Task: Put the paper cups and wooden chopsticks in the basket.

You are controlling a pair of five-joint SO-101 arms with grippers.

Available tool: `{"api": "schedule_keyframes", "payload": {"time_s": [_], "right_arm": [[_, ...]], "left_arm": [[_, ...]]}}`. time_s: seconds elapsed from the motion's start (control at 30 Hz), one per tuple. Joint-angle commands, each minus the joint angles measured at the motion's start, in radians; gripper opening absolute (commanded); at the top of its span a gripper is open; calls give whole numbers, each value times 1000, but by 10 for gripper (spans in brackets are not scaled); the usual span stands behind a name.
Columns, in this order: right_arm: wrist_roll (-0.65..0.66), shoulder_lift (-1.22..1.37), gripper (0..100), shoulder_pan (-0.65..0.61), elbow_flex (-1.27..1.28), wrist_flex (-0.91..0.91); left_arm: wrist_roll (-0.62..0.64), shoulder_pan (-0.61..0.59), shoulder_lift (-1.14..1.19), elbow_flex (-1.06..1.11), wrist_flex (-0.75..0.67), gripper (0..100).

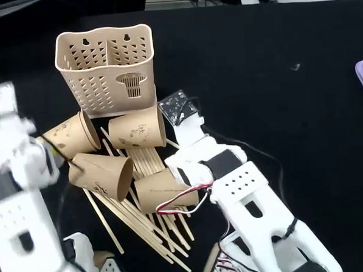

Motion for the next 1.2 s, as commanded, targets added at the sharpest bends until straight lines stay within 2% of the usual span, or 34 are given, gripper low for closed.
{"api": "schedule_keyframes", "payload": {"time_s": [0.0,0.1,0.3,0.37,0.47,0.63,0.9,1.07,1.17], "right_arm": [[8,8,159,-18,-47,12],[8,2,159,-12,-76,60],[9,10,159,-2,-369,348],[6,10,159,-18,-420,434],[-74,10,160,-35,-410,529],[-103,10,160,-29,-311,480],[-103,10,160,-109,-226,445],[-103,12,160,-129,-102,241],[-103,12,160,-129,-64,181]], "left_arm": [[-6,-10,-232,140,-34,226],[-6,-10,-252,189,-40,227],[3,-10,-204,305,-141,224],[40,-10,-196,354,-189,224],[98,-10,-206,426,-241,224],[106,-10,-206,486,-269,224],[106,-10,-206,516,-310,224],[106,-10,-204,516,-304,224],[106,-10,-203,516,-302,224]]}}
